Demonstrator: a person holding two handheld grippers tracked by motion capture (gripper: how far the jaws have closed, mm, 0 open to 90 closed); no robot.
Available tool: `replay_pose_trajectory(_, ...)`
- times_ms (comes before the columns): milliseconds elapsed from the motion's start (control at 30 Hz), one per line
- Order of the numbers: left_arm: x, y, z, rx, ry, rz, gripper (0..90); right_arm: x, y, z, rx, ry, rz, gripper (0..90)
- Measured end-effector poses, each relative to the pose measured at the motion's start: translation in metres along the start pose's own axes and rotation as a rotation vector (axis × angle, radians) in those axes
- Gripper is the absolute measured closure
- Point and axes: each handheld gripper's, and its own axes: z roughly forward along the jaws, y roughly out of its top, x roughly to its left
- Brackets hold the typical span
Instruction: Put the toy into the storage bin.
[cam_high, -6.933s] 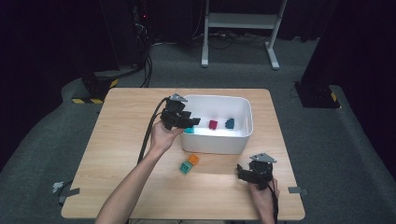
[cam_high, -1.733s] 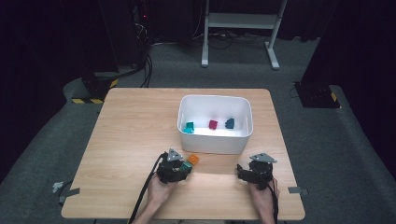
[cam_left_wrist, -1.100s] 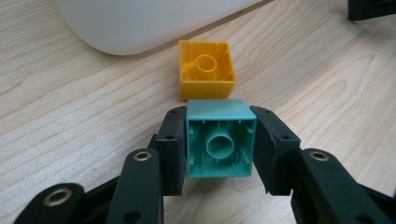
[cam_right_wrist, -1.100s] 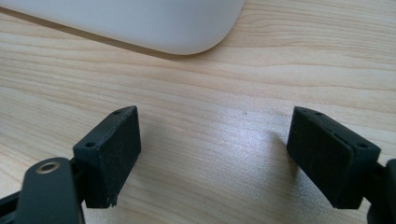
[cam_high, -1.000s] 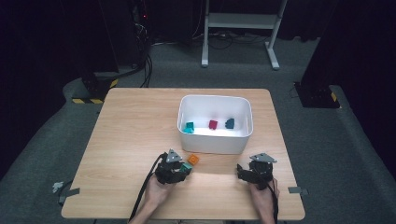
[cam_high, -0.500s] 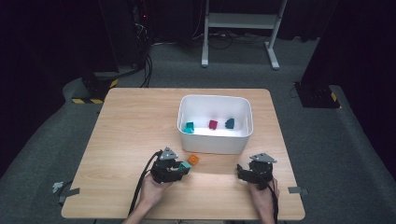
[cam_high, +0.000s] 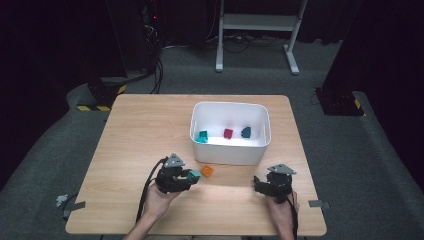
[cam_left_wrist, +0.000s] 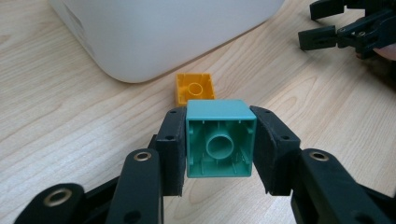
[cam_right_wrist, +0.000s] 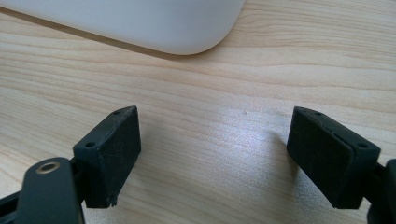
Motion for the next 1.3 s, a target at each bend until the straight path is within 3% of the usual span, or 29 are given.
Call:
replay_pose_trajectory(467,0.007,0.014,-0.019,-0.023,0.007,0.013,58.3,0.0,0.0,0.0,0.0,0.0,0.001,17.3)
replay_pose_trajectory(1300,0.022,0.05,-0.042,-0.074,-0.025,0.005,58.3,0.0,0.0,0.0,0.0,0.0,0.001,17.3)
